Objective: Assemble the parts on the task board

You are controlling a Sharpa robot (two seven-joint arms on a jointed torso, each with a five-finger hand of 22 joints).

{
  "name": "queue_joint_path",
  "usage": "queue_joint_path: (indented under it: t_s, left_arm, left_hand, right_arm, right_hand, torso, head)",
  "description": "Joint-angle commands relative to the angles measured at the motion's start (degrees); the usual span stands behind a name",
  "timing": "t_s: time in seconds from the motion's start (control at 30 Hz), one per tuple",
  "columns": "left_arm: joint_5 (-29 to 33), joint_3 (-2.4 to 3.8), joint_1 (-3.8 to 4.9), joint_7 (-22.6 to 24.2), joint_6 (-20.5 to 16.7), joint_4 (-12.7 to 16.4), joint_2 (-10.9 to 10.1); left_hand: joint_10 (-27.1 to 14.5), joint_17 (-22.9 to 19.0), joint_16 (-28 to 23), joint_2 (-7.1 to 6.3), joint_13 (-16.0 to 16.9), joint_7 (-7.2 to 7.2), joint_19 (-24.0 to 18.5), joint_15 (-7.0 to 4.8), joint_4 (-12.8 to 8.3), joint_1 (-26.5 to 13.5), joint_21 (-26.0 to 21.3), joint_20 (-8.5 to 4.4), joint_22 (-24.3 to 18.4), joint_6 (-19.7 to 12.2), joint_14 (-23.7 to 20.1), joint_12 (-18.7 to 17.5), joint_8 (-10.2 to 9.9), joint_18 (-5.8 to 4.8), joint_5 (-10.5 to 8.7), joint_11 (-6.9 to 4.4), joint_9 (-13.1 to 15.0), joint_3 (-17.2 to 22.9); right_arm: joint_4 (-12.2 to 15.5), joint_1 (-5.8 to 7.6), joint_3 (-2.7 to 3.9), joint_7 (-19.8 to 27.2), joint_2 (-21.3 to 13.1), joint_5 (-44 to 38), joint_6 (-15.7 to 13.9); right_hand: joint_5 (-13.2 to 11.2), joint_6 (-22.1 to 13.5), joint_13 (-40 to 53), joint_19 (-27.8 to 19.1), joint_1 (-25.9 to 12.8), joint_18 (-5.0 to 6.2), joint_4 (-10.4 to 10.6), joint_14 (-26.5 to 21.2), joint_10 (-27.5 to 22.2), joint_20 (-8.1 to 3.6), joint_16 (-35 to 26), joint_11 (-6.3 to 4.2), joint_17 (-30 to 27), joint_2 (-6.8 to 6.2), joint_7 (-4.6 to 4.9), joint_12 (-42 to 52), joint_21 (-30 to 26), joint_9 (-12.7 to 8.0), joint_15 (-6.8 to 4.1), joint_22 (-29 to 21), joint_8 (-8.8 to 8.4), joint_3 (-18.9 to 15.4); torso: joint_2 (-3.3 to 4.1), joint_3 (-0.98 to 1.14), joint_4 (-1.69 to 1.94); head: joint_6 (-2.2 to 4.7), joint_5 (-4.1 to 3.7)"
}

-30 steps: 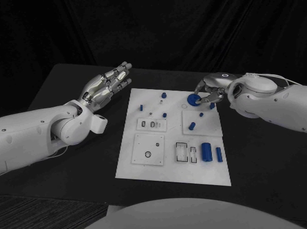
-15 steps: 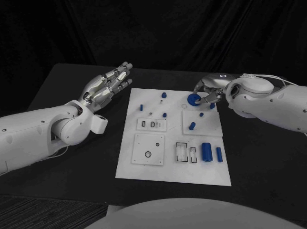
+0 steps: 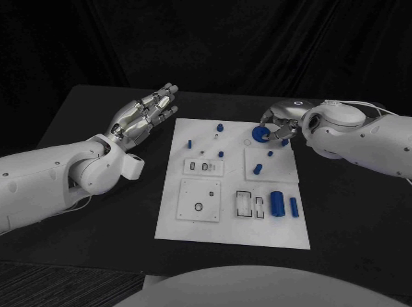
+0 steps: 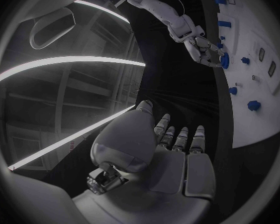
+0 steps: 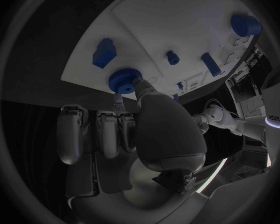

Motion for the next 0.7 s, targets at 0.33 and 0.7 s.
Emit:
queue_joint_path:
  t_s: [0.33, 0.7]
  left_arm:
    - [-0.04, 0.06, 0.08, 7.52, 1.38, 0.03, 0.12]
    - [-0.04, 0.06, 0.07, 6.97, 1.36, 0.34, -0.36]
  left_hand:
    - [0.03, -0.05, -0.21, 0.13, -0.06, 0.22, 0.09, 0.4, 0.02, 0.73, -0.3, 0.52, -0.06, -0.16, 0.18, -0.38, 0.29, 0.47, 0.38, 0.59, -0.03, 0.38]
    - [0.03, -0.05, -0.21, 0.13, -0.06, 0.26, 0.11, 0.49, 0.01, 0.8, -0.29, 0.64, -0.04, -0.06, 0.18, -0.38, 0.32, 0.48, 0.39, 0.64, -0.01, 0.47]
  right_arm:
    - [0.08, -0.52, -0.02, 0.22, -0.07, -0.49, -0.67]
    - [4.03, 0.74, 0.0, 0.46, -1.49, -0.53, -3.89]
  right_hand:
    - [7.84, 3.09, 15.09, 0.23, 1.18, -0.36, -2.59, 6.05, 5.89, -0.54, 0.15, -0.25, 15.09, 0.36, -0.74, 0.14, -0.25, 4.57, -0.68, 9.81, 5.76, 1.56]
    - [6.37, 3.08, 15.09, 0.52, 0.48, -0.46, -2.62, 6.05, 5.89, -0.58, 0.15, -0.18, 15.09, 0.11, -0.75, 0.14, 0.01, 5.45, -0.65, 10.11, 6.76, 1.57]
  torso:
    - [-0.01, 0.01, -0.06]
    - [-0.02, 0.01, -0.08]
  head:
    - [-0.01, 0.22]
    - [-0.01, 0.54]
